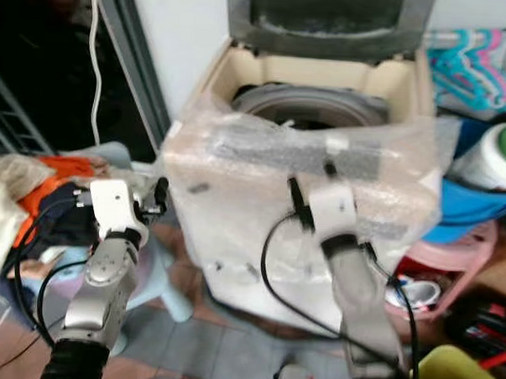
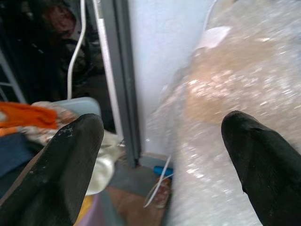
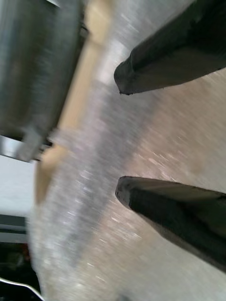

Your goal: Clothes washing

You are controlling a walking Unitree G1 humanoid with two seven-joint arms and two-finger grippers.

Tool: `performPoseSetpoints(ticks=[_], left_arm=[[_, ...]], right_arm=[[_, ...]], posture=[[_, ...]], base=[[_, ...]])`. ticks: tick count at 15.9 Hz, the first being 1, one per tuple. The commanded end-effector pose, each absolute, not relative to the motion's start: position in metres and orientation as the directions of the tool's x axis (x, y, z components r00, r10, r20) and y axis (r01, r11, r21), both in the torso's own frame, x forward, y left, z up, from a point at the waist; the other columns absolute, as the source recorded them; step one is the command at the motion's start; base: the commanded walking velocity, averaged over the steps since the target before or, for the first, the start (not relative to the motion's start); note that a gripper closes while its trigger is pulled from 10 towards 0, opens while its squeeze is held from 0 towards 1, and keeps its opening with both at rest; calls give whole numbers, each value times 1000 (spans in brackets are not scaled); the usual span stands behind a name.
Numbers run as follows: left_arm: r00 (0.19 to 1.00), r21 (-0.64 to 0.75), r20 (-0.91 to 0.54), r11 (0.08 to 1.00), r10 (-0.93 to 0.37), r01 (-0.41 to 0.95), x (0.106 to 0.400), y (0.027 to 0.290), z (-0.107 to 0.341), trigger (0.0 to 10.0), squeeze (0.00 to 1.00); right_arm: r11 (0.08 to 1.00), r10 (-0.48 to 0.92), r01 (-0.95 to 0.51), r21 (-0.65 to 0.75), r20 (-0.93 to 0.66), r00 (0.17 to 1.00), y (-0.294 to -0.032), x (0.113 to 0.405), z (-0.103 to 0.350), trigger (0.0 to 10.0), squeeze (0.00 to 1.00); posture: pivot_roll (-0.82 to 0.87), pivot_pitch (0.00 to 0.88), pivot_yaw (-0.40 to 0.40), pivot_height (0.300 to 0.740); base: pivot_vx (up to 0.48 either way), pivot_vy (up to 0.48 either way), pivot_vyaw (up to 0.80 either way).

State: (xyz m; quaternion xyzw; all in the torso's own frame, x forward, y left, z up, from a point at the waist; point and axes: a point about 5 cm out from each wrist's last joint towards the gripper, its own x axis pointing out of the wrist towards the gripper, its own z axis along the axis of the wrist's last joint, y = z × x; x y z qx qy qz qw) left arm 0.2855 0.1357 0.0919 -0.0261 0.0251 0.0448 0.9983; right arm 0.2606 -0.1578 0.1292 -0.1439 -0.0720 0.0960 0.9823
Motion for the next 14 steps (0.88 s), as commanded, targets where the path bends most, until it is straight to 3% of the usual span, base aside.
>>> performPoseSetpoints(ticks=[1,3,4,5,7,10,11,13,14], left_arm=[[994,-16,-50,995,96,-97,281,144,93,10000,0],[995,-4,-49,996,89,-89,277,145,92,10000,0],[995,1,-52,997,82,-82,273,145,91,10000,0],[996,-2,-56,997,75,-76,269,145,90,10000,0],[996,-7,-60,998,68,-69,265,146,89,10000,0],[998,-10,-34,999,52,-52,264,146,90,10000,0],[995,-23,-56,997,77,-79,265,147,87,10000,0],[995,-15,-59,996,85,-86,265,147,85,10000,0],[994,-28,-66,996,83,-85,263,148,83,10000,0]], right_arm=[[957,203,-162,-240,156,967,-149,258,141,10000,1000],[981,157,-139,-135,134,978,-147,252,138,10000,1000],[991,119,-112,-69,104,987,-147,247,133,10000,388],[994,102,-99,-53,72,992,-149,243,127,10000,0],[999,37,-38,30,22,999,-157,241,121,10000,0],[993,32,-34,-112,-22,999,-157,241,115,10000,0],[995,90,-91,-32,-43,995,-154,242,112,10000,0],[986,39,-52,-155,-87,995,-160,239,106,10000,0],[994,103,-105,-11,-111,988,-160,236,101,10000,0]], posture=[[-88,0,133,740],[-93,0,132,740],[-92,0,130,740],[-93,0,131,740],[-92,0,129,740],[-93,0,127,740],[-97,0,126,740],[-104,0,126,740],[-108,0,127,740]], base=[[0,480,0],[0,480,0],[0,480,0],[0,480,0],[0,480,0],[0,436,0],[0,341,0],[0,0,0],[0,0,0]])
